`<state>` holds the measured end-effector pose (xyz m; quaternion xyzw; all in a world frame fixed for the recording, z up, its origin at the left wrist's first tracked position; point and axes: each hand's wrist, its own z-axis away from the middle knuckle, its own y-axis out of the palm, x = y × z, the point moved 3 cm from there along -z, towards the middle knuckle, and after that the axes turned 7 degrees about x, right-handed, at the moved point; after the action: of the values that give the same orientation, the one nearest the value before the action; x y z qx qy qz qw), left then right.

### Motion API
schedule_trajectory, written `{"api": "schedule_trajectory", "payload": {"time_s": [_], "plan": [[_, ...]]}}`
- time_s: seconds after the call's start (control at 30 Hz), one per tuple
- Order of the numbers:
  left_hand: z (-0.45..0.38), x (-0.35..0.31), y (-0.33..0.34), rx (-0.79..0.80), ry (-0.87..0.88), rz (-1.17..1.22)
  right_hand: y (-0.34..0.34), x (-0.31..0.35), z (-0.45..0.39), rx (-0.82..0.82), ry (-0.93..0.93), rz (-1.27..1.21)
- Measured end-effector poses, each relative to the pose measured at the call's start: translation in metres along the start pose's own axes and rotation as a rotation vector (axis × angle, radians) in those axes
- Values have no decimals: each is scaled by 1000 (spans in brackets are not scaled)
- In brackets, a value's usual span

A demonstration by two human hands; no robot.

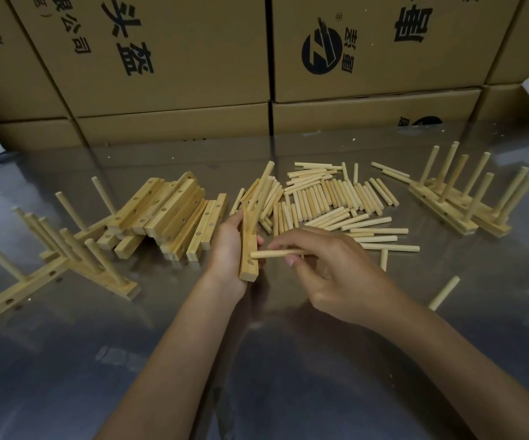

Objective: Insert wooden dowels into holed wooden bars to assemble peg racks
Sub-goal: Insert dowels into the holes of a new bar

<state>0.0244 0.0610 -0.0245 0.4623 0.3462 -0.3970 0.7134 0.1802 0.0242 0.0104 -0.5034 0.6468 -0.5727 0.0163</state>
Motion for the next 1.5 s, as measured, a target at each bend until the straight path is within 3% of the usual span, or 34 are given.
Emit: {"api": "schedule_trajectory", "payload": {"time_s": [0.27, 0.77, 1.0, 1.3, 1.4, 1.5], "plan": [[-6, 5, 2, -26, 28, -95, -3, 11, 2, -70, -181, 364], [-7, 11, 2, -129, 133, -158, 14, 4, 0, -77, -133, 237], [-4, 13, 5, -159, 210, -169, 19, 1, 2, -102, -18, 205], [-5, 9, 3, -105, 278, -165, 15, 1, -1, -104, -3, 169], [-5, 9, 3, -110, 290, -147, 10, 3, 0, -203, -1, 266], [-9, 7, -3, -168, 299, -120, 0, 6, 2, -455, 24, 175]]}}
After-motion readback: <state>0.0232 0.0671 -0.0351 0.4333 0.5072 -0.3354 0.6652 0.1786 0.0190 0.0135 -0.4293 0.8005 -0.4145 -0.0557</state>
